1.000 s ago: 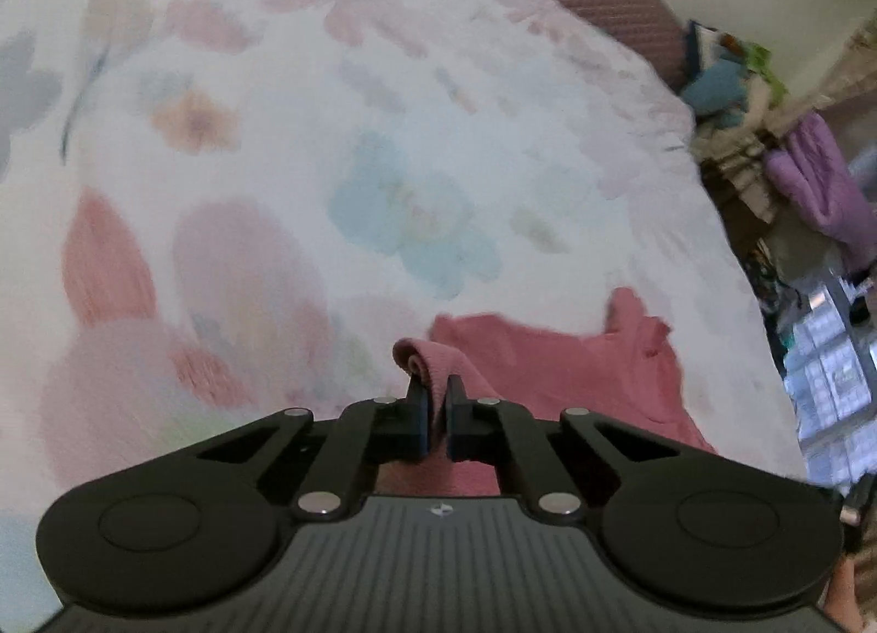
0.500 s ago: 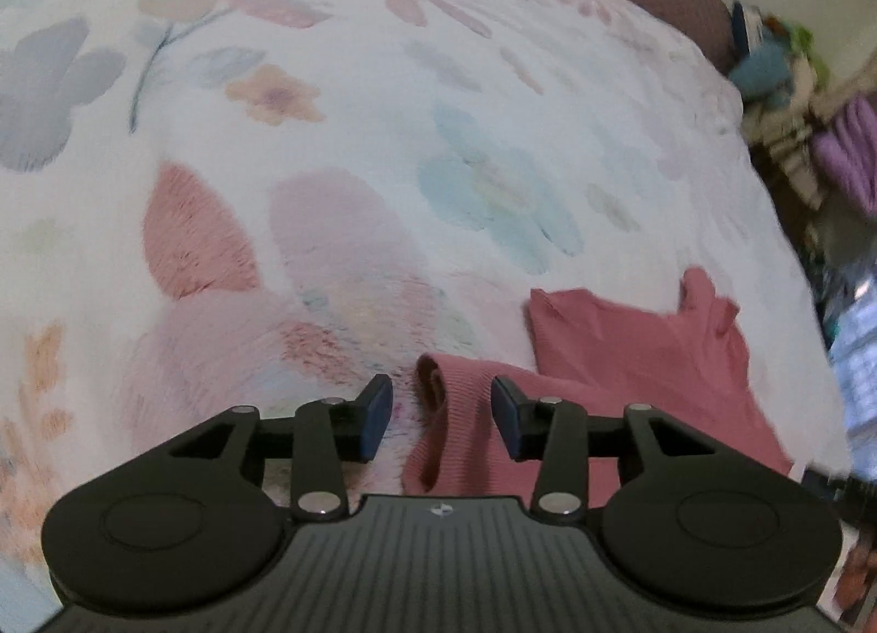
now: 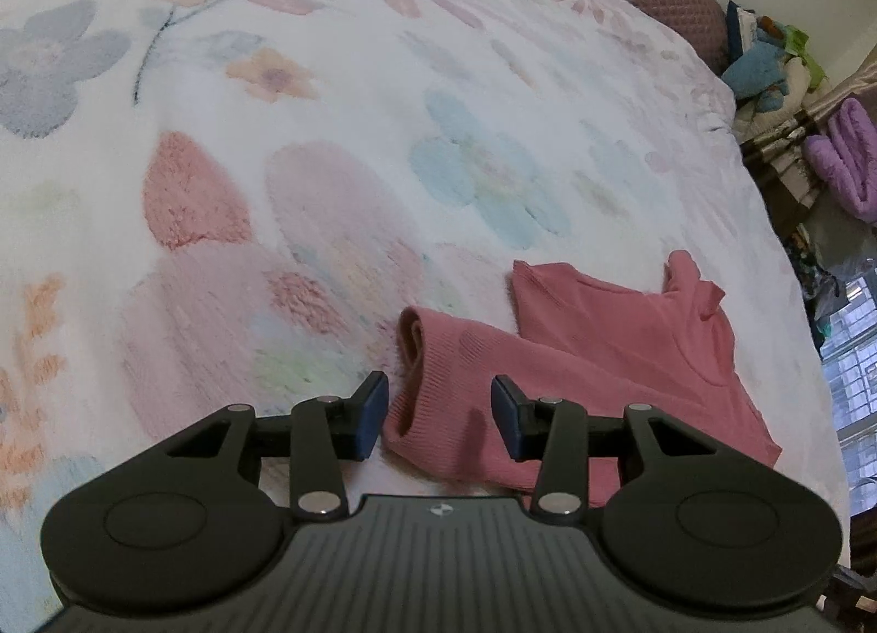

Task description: Fold small clothes

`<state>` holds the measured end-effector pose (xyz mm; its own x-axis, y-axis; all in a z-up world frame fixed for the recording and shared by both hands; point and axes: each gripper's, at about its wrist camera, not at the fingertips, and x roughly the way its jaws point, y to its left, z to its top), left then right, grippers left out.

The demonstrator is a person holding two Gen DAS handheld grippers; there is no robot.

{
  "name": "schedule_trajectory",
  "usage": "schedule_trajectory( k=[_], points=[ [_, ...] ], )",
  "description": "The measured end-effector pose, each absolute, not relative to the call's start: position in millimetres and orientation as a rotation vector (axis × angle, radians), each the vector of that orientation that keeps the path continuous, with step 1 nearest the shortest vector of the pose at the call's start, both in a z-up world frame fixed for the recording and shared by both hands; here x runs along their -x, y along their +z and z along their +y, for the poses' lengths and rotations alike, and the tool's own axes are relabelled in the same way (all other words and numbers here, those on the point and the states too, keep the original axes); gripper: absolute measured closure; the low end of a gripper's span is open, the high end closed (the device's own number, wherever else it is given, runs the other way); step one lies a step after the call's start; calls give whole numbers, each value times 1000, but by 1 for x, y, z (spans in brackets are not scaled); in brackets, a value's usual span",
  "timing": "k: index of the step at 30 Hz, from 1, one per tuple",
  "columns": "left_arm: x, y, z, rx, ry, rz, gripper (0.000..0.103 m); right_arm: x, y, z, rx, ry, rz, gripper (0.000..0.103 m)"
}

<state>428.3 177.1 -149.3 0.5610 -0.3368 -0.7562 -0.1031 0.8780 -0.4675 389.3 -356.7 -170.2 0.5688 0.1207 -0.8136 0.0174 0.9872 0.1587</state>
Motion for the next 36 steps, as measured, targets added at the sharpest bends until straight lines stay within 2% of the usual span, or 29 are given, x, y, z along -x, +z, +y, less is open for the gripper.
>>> schedule_trajectory(
  k=[1, 2, 3, 6, 10, 15, 19, 23, 28, 30, 36],
  points=[
    [-428, -150, 176, 492, -135, 979, 63, -392, -171, -355, -147, 71, 962, 86],
    [-429, -150, 173, 477, -120, 984, 72, -394, -173, -352, -124, 79, 966, 101],
    [-429, -151, 171, 455, -106, 987, 92, -396, -176, -351, -107, 63, 984, 101],
    [-429, -152, 169, 427, -101, 978, 97, -394, -186, -361, -134, 24, 1020, 103],
    [-426, -140, 166, 424, -109, 960, 98, -385, -179, -369, -207, 34, 1012, 101],
    [-433, -96, 132, 272, -134, 938, 98, -369, -149, -375, -222, 12, 942, 87],
    [-440, -67, 71, 32, -197, 940, 97, -364, -133, -382, -250, 12, 903, 86],
    [-445, -72, 12, -132, -284, 988, 95, -364, -127, -382, -289, 27, 882, 86],
    [-449, -87, -8, -36, -449, 1022, 68, -361, -128, -380, -295, 40, 882, 85],
    [-447, -86, 5, 42, -452, 1016, 63, -360, -128, -382, -293, 36, 885, 84],
    [-451, -90, 57, 150, -337, 1004, 65, -361, -131, -383, -301, 32, 885, 81]
  ],
)
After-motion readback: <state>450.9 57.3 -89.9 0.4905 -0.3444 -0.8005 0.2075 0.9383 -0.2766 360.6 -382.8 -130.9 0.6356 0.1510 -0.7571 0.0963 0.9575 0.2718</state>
